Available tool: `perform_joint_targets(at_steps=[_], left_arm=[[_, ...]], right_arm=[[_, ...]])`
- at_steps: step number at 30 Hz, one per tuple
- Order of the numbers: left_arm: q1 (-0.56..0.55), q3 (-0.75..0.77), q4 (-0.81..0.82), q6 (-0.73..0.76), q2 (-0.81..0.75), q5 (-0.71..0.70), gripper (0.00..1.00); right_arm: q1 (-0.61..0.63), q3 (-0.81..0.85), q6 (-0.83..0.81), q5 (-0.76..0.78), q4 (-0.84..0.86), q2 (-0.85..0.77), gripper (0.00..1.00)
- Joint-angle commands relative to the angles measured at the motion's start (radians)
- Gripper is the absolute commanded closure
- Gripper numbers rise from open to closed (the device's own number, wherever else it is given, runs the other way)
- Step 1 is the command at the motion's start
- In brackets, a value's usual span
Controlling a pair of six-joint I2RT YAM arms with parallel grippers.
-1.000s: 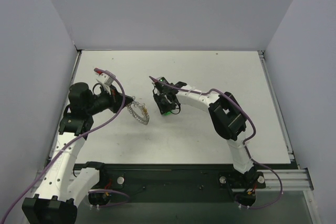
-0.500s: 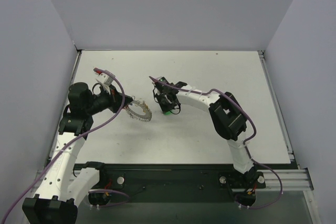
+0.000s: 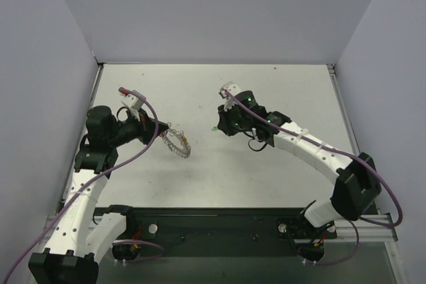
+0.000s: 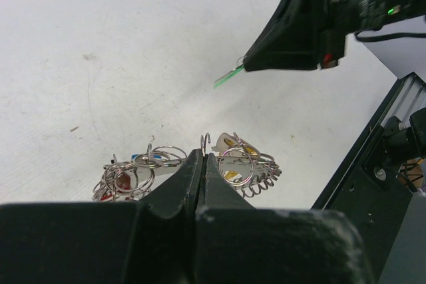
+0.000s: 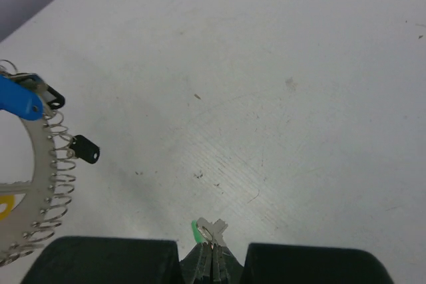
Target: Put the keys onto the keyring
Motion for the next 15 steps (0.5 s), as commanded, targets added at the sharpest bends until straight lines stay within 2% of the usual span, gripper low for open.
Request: perform_joint_targets(at_steps=[1,6,10,15], left_arm=[[0.008,0.001,0.074,0.017,-0.027,0.016,1.00],[0.005,-0.008,0.094,0.009,-0.035,0.033,1.00],[0.002,-0.013,0.111,0.003,-0.035,0.050,1.00],[-0.002,-0.022,0.163,-0.026,-0.034,0.096,1.00]], right_arm=[[-0.059,-0.056,-0.060,-0.182,0.088,-0.154,1.00],[-0.163,-0.116,-0.020,-0.364,0.138,-0.278,1.00],[-0.179,-0.155,-0.035,-0.447,0.172,-0.340,1.00],[-0.180,-0.135,-0.037,-0.612,0.173,-0.341,1.00]])
